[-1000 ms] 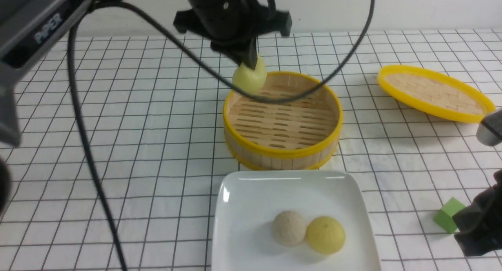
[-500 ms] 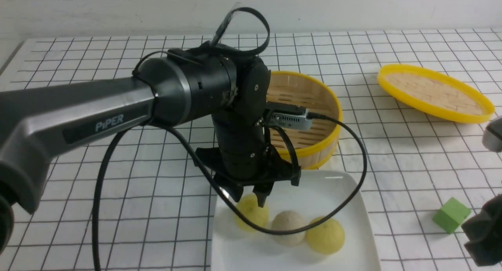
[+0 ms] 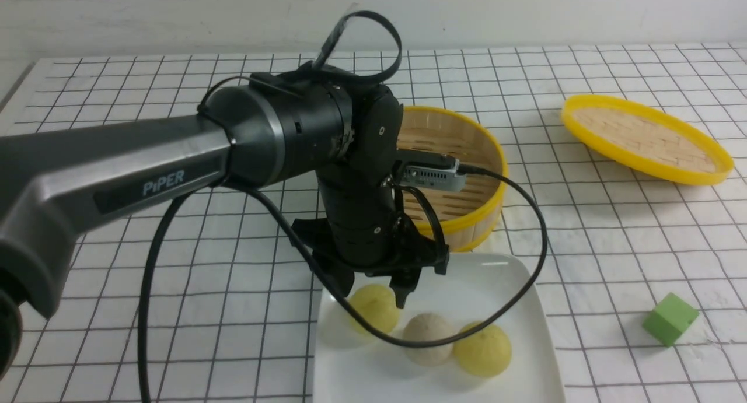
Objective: Put the steamed buns into the plate on the white-black tablecloth.
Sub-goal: 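Carry the bun from the bamboo steamer to the plate with the left gripper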
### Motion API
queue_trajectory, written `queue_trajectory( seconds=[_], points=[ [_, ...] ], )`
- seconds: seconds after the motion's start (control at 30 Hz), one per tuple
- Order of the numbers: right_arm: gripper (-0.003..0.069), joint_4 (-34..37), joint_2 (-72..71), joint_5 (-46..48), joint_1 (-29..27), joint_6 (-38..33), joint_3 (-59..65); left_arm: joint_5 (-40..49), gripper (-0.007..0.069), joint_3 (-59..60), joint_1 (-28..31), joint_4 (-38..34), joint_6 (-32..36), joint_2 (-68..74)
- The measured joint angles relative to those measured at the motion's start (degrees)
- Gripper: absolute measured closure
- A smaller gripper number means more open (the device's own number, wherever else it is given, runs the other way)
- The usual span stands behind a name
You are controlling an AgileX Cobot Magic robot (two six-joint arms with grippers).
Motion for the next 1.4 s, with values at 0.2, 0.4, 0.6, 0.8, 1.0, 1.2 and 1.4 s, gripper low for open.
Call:
queue_trajectory(
  seconds=[0.2, 0.4, 0.6, 0.8, 1.0, 1.2, 1.4],
  points=[
    [0.0661, -0.2, -3.54, -7.59, 0.0, 0.34, 7.78, 0.0, 0.0145, 0.0, 0.0, 0.0, -0.02, 0.0],
    [0.0661, -0.18, -3.59, -5.43, 0.0, 0.46, 8.51, 0.12, 0.0169, 0.0, 0.0, 0.0, -0.02, 0.0],
    [0.0661, -0.89, -2.92, -5.94, 0.0, 0.46, 9.29, 0.17, 0.0202, 0.0, 0.0, -0.01, -0.02, 0.0],
    [0.0659, -0.94, -2.87, -6.0, 0.0, 0.46, 9.29, 0.17, 0.0244, 0.0, 0.0, 0.04, -0.02, 0.0],
    [0.0657, -1.02, -2.8, -6.0, 0.0, 0.46, 9.29, 0.29, 0.0344, 0.0, 0.0, 0.7, -0.02, 0.0],
    [0.0655, -1.02, -2.92, -6.39, 0.0, 0.46, 10.32, 2.05, 0.0556, 0.0, 0.0, 0.63, -0.02, 0.0],
    [0.0652, -1.17, -5.32, -7.66, -4.59, 0.46, 17.79, 2.57, 0.0622, 0.0, 0.0, 2.66, -0.02, -0.43]
  ],
)
